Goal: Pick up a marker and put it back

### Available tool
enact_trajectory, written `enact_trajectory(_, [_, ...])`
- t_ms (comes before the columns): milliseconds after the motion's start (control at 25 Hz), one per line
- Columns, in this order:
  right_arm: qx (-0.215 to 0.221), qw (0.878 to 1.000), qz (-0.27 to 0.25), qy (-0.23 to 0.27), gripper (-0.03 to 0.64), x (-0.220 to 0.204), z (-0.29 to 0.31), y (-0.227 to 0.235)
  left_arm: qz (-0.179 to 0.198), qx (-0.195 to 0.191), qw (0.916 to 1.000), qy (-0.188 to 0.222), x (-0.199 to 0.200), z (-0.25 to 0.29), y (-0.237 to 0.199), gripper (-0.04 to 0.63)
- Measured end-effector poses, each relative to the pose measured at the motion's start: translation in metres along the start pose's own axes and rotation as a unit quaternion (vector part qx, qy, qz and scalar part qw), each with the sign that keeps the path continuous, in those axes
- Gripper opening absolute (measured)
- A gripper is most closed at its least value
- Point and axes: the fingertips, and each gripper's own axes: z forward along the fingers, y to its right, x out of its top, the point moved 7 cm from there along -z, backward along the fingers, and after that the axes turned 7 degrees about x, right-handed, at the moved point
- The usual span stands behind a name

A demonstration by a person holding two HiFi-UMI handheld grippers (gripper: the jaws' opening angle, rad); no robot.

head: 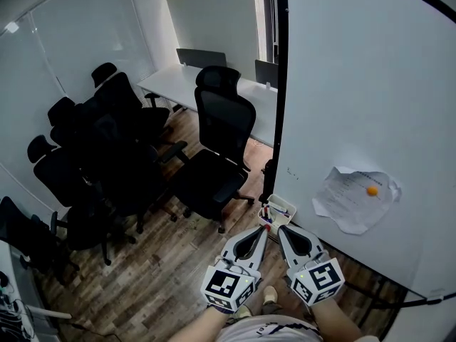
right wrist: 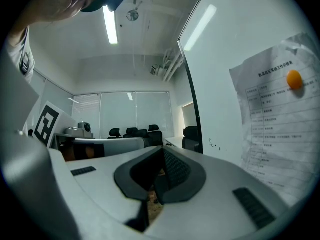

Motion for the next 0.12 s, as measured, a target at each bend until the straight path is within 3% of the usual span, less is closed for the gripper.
enact_trajectory(120, [0.001,1.0,0.0,0.0,0.012,-0.0018,-0.0001,-0.0048,-0.001,0.001,1.0,0.0,-0.0015,-0.0048,-0.002,0.011])
